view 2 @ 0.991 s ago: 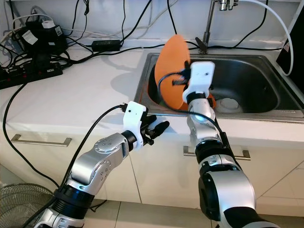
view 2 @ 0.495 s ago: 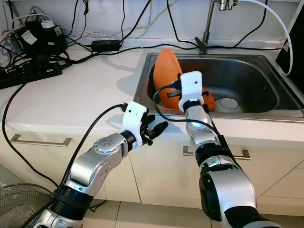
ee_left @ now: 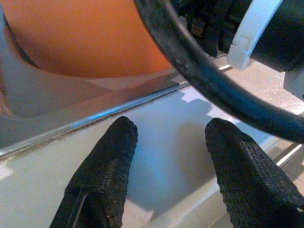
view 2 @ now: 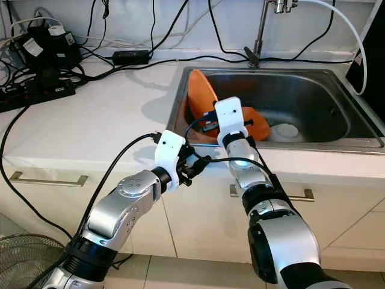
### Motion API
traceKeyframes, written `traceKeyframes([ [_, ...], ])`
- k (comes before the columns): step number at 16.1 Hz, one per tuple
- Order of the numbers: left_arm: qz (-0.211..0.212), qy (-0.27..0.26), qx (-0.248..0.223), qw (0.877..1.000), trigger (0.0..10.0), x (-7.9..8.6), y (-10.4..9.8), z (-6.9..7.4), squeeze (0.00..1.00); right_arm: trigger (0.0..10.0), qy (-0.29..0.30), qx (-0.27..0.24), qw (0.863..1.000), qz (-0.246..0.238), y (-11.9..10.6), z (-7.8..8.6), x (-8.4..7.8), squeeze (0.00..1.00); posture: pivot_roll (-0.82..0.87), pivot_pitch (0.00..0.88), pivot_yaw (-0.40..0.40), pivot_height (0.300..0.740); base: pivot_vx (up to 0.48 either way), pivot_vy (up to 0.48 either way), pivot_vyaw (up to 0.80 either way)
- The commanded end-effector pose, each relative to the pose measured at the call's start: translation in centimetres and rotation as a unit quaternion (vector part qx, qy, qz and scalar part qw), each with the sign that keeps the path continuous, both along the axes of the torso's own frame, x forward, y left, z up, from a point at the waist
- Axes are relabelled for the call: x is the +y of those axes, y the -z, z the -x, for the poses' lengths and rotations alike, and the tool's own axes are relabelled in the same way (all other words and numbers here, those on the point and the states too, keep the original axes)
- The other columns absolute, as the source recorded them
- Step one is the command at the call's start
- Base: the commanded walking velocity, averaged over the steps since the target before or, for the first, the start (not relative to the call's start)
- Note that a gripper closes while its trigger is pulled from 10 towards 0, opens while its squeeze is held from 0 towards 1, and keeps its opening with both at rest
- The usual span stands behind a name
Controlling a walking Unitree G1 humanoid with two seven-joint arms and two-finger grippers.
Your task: Kitchen organization
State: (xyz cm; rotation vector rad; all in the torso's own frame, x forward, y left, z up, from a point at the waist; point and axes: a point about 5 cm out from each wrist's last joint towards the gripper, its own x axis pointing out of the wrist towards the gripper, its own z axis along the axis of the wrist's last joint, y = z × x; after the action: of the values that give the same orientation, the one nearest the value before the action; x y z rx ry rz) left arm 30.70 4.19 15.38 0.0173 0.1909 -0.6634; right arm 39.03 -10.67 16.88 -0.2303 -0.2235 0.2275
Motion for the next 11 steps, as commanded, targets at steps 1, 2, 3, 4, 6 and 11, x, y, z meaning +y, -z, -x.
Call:
traceKeyframes([
  [1,-0.006,-0.002,-0.004,1.0,10.0,0.04,-0.09,0.1,0.0,10.0,-0.026,-0.002,1.0,0.001,0.27,0.3,0.78,0.0,0.13,0.038,0.028,0.74,0.0,0.0,0.0],
  [2,-0.006,-0.002,-0.003,1.0,10.0,0.05,-0.08,0.09,0.0,10.0,-0.025,-0.002,1.0,0.001,0.26,0.29,0.78,0.05,0.13,0.038,0.027,0.74,0.0,0.0,0.0],
  [3,-0.006,-0.003,-0.003,1.0,10.0,0.04,-0.08,0.09,0.0,10.0,-0.025,-0.002,1.0,0.0,0.25,0.29,0.78,0.29,0.13,0.037,0.027,0.74,0.0,0.0,0.0],
  [4,-0.007,-0.003,-0.003,1.0,10.0,0.06,-0.06,0.07,0.0,10.0,-0.025,-0.002,1.0,0.0,0.23,0.27,0.78,0.78,0.13,0.038,0.027,0.74,0.0,0.0,0.0],
  [6,-0.007,-0.004,-0.003,1.0,10.0,0.08,-0.03,0.07,0.0,10.0,-0.022,0.0,1.0,0.006,0.28,0.25,0.75,0.0,0.13,0.037,0.027,0.74,0.0,0.0,0.0],
  [11,-0.008,-0.001,-0.004,1.0,10.0,0.02,0.0,0.07,0.0,10.0,-0.015,-0.001,1.0,0.001,0.25,0.21,0.54,0.0,0.13,0.031,0.032,0.74,0.0,0.0,0.0],
])
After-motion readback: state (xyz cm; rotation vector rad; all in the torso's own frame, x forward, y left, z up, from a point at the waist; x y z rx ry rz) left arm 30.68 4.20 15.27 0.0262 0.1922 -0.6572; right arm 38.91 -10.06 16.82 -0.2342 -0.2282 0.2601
